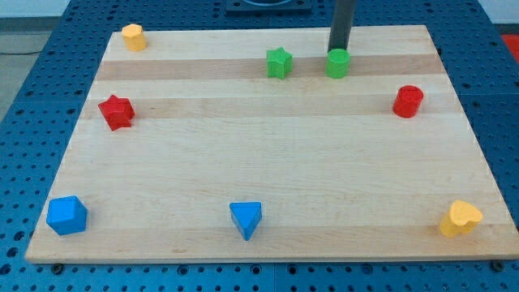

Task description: Slightly move the green circle towards the left

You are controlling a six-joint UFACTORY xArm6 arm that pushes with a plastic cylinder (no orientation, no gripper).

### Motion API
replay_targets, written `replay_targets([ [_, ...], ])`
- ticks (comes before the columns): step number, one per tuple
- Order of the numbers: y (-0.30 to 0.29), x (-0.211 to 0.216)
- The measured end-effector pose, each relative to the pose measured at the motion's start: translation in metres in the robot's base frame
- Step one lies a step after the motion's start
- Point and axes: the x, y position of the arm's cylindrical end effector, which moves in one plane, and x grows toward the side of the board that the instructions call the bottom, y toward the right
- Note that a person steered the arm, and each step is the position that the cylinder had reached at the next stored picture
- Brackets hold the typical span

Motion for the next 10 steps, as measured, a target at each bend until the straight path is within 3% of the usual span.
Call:
replay_targets([
  [1,0.049,0.002],
  [2,0.058,0.015],
  [4,0.056,0.042],
  [10,0.002,0.043],
])
